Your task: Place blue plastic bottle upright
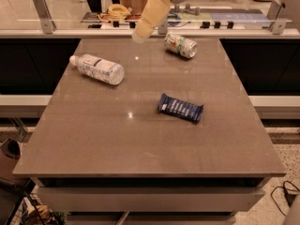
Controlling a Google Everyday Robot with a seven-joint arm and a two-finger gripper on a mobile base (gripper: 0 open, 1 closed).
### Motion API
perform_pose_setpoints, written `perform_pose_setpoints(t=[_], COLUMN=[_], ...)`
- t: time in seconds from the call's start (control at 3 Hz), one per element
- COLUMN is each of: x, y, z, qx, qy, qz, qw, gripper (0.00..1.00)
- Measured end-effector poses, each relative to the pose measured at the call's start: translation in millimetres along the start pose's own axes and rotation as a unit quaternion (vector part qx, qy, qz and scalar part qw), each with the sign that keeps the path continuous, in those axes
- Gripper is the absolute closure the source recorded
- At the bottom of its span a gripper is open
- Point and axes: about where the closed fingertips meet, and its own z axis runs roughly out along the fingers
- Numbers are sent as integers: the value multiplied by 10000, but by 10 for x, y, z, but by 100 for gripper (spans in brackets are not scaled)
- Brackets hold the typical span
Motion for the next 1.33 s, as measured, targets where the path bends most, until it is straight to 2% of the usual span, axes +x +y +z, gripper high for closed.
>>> perform_pose_setpoints(t=[0.33, 0.67, 1.0, 1.33], x=[-56, -211, -360, -433], y=[-6, 19, 120, 257], z=[15, 163, 433, 700], qx=[27, 21, -21, -3], qy=[-7, -43, 35, 261], qz=[-21, -5, 4, -3], qw=[10000, 10000, 10000, 9997], gripper=[0, 0, 0, 0])
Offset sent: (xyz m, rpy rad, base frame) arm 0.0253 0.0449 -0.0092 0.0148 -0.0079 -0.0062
